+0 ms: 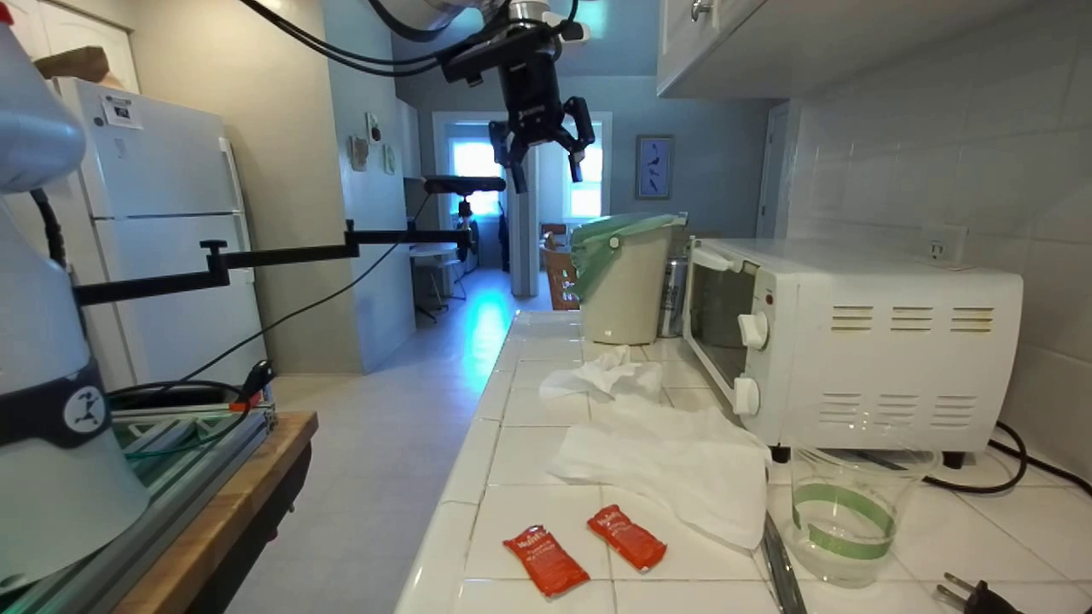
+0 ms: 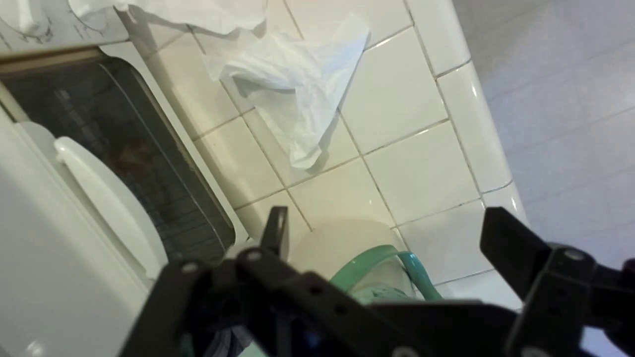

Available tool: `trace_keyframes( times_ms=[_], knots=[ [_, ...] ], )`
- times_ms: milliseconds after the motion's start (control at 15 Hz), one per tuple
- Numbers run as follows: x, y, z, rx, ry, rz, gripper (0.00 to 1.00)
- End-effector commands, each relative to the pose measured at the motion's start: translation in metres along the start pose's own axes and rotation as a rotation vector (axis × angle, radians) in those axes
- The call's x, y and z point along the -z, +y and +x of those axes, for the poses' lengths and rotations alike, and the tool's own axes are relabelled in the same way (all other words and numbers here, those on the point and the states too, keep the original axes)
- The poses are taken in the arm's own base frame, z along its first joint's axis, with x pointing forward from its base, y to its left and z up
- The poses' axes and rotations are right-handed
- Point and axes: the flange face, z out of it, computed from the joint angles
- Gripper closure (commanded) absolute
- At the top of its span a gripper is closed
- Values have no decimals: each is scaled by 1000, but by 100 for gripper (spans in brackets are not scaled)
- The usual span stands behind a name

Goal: Close the oven door

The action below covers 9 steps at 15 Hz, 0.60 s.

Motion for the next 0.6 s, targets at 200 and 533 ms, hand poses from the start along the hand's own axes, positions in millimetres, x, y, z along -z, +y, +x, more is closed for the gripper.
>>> trace_keyframes(
  times_ms=[200, 533],
  knots=[
    [2, -1, -12, -78, -78, -43, 0],
    [0, -1, -15, -110, -92, -70, 0]
  ],
)
